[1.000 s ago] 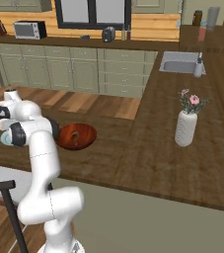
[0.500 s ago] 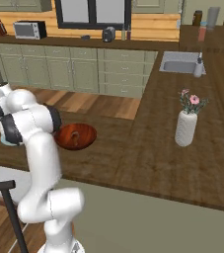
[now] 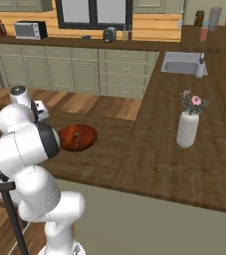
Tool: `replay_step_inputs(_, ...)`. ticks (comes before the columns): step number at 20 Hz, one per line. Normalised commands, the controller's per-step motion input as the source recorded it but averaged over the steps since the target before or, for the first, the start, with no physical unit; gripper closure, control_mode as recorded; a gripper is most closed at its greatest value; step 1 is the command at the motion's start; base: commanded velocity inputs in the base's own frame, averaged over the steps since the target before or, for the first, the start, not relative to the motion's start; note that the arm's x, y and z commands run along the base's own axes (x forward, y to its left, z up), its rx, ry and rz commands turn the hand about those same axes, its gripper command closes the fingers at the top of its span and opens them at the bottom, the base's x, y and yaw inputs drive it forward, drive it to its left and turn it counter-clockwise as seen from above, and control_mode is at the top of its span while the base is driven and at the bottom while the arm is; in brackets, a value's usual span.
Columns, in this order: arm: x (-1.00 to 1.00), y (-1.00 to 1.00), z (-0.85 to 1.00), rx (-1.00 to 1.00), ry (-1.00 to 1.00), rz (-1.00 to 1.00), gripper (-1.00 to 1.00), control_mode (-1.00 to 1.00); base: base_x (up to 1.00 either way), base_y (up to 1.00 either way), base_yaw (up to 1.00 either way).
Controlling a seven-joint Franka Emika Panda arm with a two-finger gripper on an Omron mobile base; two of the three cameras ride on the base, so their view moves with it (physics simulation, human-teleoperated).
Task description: Pick the chicken drumstick and lime from their plates and place them in the bowl. Then put the bowl in the fridge.
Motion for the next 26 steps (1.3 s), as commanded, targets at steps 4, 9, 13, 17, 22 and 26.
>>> replay_step_inputs(4, 0.09, -1.00, 0.60, 0.00, 0.26, -0.08, 1.00, -1.00, 0.00, 0.00, 0.00)
replay_step_inputs(9, 0.06, -0.93, 0.01, 0.00, 0.42, -0.16, 1.00, -1.00, 0.00, 0.00, 0.00)
replay_step_inputs(13, 0.10, -0.47, -0.08, -0.15, 0.29, -0.22, 1.00, -1.00, 0.00, 0.00, 0.00)
replay_step_inputs(17, 0.13, -0.28, -0.43, -0.19, 0.07, -0.18, 1.00, -1.00, 0.00, 0.00, 0.00)
replay_step_inputs(22, 0.35, -0.19, -0.39, -0.13, -0.06, -0.10, 1.00, -1.00, 0.00, 0.00, 0.00)
replay_step_inputs(26, 0.63, -0.26, -0.04, -0.01, -0.01, 0.00, 1.00, -1.00, 0.00, 0.00, 0.00)
